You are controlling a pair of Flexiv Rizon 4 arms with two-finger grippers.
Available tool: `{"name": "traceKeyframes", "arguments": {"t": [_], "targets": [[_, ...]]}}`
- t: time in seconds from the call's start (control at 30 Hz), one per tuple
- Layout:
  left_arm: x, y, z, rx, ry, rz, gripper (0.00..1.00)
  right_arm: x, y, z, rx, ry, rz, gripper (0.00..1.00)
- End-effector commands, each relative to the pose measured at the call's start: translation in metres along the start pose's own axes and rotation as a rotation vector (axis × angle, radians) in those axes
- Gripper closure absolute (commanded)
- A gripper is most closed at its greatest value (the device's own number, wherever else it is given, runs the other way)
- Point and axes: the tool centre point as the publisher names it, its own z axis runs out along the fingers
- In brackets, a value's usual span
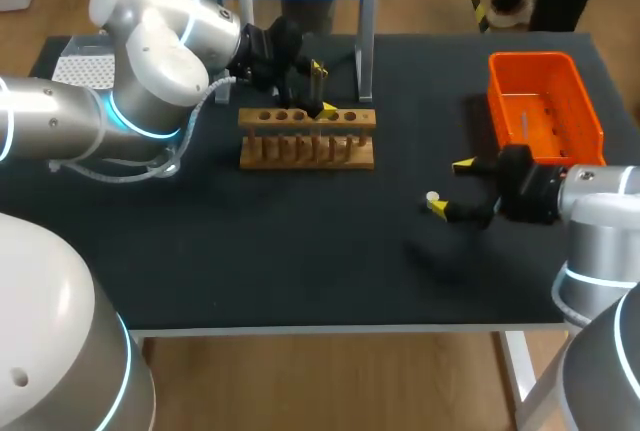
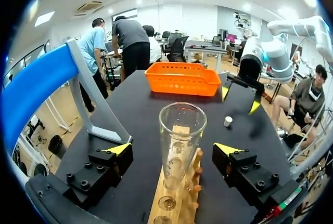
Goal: Invert the test tube, pick up the pipette, mount the tip to pipette, aspirate from beaker and dispense into the tube, eject the tip, return the pipette, and cap with the stopper.
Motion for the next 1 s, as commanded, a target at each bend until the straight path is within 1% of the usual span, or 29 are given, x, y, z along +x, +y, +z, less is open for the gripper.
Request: {"name": "traceKeyframes", "arguments": {"t": [0.03,0.57,0.83,0.97,1.0], "targets": [[-0.001,0.0,0.0,0.0,0.002,0.0,0.0,0.001,-0.004,0.006,0.004,-0.007,-0.001,0.0],[-0.001,0.0,0.0,0.0,0.002,0.0,0.0,0.003,-0.015,0.015,0.018,-0.022,0.031,0.0],[-0.001,0.0,0.0,0.0,0.002,0.0,0.0,0.005,-0.019,0.02,0.028,-0.021,0.027,0.05],[-0.001,0.0,0.0,0.0,0.002,0.0,0.0,0.006,-0.02,0.022,0.033,-0.019,0.025,0.1],[-0.001,0.0,0.0,0.0,0.002,0.0,0.0,0.006,-0.021,0.023,0.035,-0.018,0.024,0.1]]}}
